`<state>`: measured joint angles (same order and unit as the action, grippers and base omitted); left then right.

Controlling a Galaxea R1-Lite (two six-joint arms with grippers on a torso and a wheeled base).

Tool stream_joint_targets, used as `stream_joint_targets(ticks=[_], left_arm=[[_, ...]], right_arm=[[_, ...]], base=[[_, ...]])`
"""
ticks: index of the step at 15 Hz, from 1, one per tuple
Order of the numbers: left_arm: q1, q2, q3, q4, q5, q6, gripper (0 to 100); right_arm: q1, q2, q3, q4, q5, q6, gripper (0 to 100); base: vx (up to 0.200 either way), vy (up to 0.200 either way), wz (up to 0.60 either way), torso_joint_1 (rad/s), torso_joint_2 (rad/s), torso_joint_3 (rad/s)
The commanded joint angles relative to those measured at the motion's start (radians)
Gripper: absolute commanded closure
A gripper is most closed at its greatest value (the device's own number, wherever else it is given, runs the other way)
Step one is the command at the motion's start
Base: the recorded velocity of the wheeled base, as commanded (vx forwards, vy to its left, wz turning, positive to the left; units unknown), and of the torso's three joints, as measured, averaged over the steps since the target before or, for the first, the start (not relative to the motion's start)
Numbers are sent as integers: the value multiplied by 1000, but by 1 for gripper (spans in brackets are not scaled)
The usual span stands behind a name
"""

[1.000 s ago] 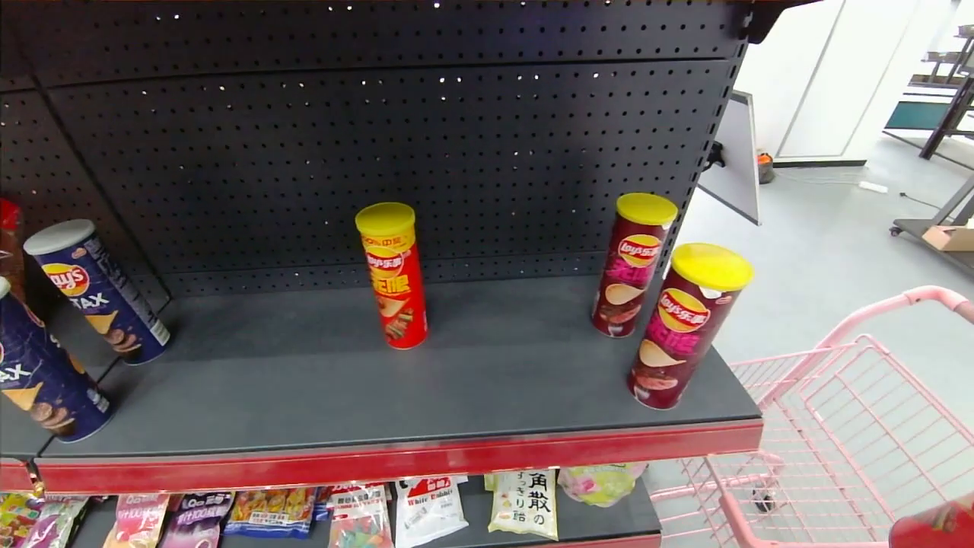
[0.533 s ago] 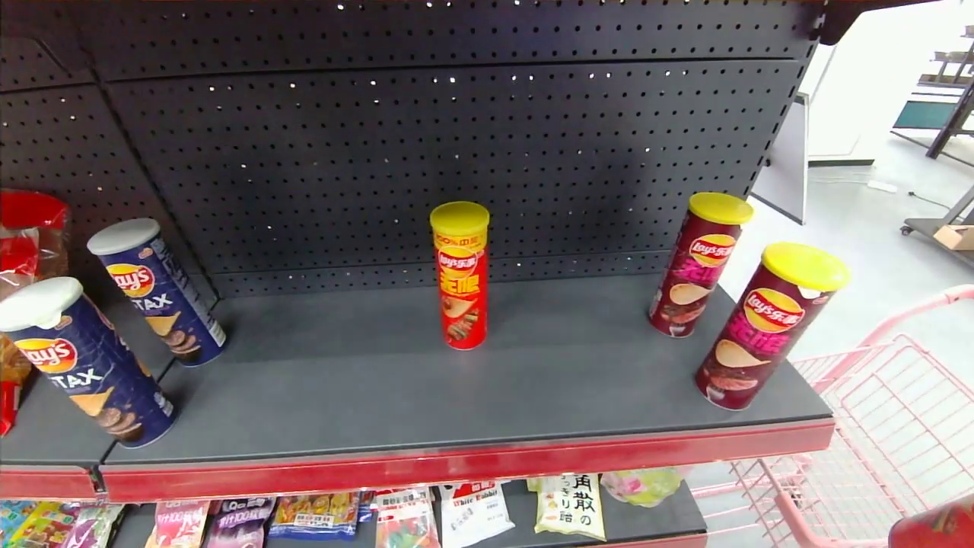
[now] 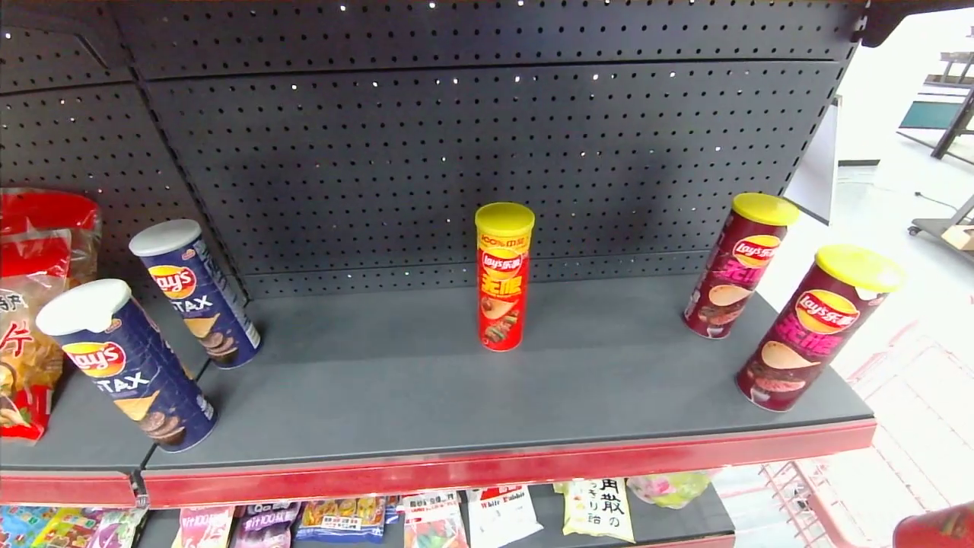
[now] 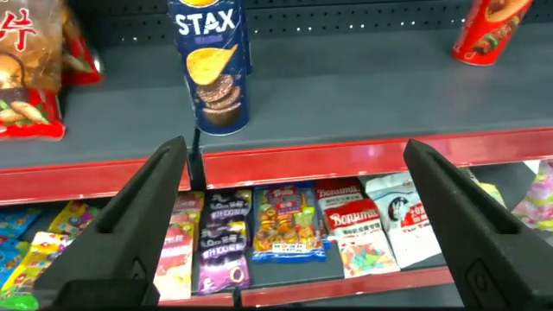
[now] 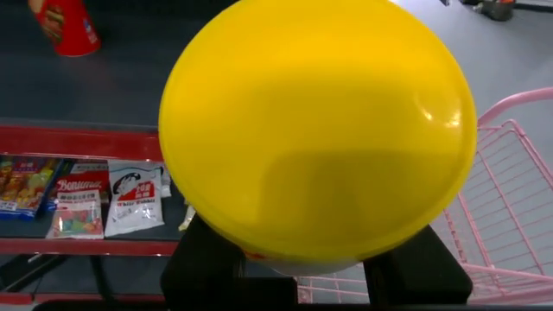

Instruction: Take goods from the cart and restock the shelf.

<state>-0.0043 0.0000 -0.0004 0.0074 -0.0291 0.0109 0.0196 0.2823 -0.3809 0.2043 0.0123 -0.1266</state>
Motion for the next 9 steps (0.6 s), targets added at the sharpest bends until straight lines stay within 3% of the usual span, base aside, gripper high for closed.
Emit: stream_joint_targets(ticks=[1,4,5,6,7,8,9], left_arm=[[0,2,-1,0,0,0,0],[-2,28,-1,2,0,0,0],[-54,77,-1,-1,-26,9,0],[-63,92,-18,-1,-86,51,0],[-63,201,-148,-1,-123,31,0],[-60,463,-391,-3,-130,-54,0],[-65,623,-572,-3,-138,-112,0]], right_arm=[[0,-155,79,1,58,-2,100],[-3,-212,114,3,104,-5,100],[-6,-164,105,-2,75,-5,100],[-6,-126,88,-3,75,-4,100],[-6,-92,80,-3,75,-4,100],[-6,-68,76,-3,75,-2,100],[-6,-45,71,-3,75,-4,100]], base=[[0,0,0,0,0,0],[0,0,0,0,0,0],[0,0,0,0,0,0],[0,0,0,0,0,0],[0,0,0,0,0,0],[0,0,0,0,0,0],[0,0,0,0,0,0]])
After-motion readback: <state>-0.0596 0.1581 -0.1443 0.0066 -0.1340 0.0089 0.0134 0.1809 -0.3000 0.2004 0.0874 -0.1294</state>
